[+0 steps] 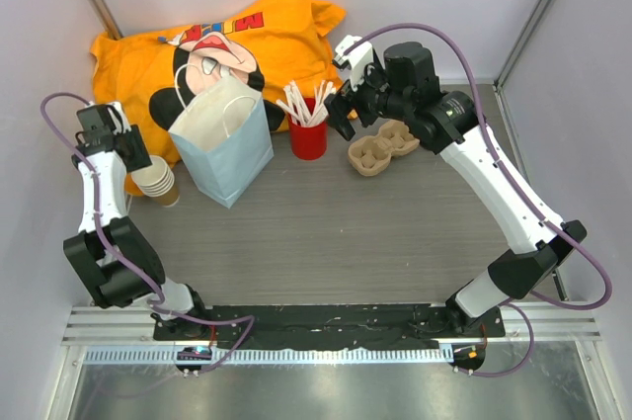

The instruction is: Pack the takeout coffee

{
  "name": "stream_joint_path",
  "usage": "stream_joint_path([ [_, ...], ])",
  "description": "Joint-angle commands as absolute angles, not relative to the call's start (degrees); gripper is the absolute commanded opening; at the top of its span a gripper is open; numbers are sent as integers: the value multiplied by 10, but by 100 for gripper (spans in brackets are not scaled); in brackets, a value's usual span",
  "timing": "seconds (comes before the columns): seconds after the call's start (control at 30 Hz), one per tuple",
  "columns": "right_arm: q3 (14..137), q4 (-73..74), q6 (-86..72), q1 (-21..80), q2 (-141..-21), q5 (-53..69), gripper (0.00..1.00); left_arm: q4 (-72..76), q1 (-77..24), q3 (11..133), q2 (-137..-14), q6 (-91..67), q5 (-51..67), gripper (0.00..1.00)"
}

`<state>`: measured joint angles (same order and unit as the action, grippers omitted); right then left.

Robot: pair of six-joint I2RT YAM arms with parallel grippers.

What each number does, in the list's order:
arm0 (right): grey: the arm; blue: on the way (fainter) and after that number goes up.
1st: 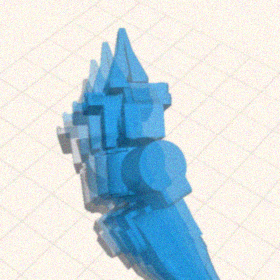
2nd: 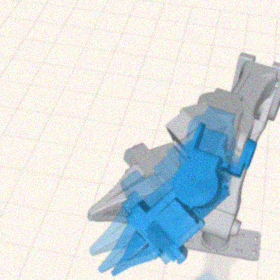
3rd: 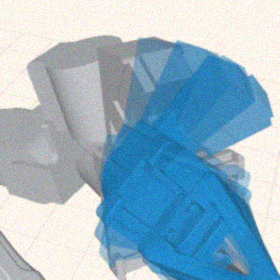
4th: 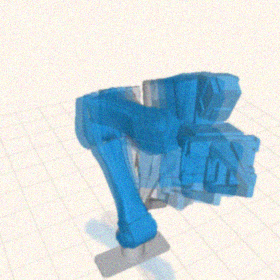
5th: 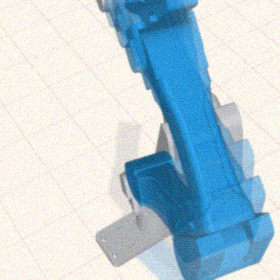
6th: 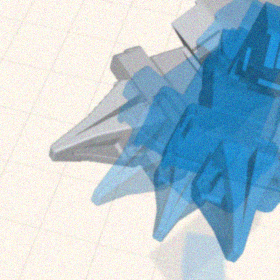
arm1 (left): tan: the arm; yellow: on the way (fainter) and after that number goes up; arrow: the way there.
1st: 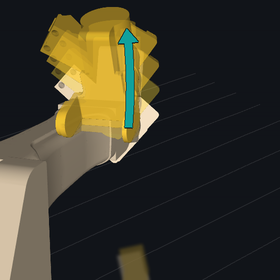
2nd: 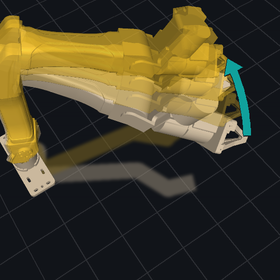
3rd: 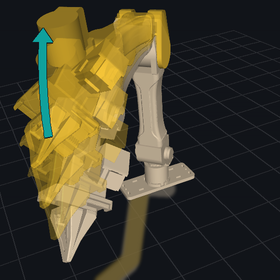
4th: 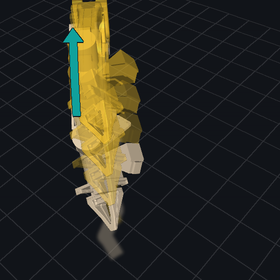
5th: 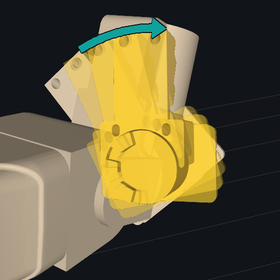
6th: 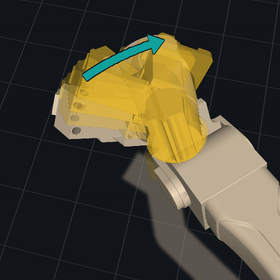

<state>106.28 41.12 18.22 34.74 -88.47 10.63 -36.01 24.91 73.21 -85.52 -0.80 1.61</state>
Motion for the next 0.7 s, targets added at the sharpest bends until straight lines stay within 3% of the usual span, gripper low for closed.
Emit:
stream_joint_path([
  [0.0, 1065, 384, 178, 347, -874, 111, 99, -331, 254, 729, -864, -2, 22, 49],
  [0.43, 1068, 384, 178, 347, -880, 110, 99, -317, 256, 713, -852, 15, 26, 49],
  [0.57, 1069, 385, 178, 347, -881, 111, 99, -322, 256, 713, -857, 18, 25, 37],
  [0.67, 1069, 385, 178, 347, -881, 111, 99, -323, 257, 712, -857, 17, 26, 34],
])
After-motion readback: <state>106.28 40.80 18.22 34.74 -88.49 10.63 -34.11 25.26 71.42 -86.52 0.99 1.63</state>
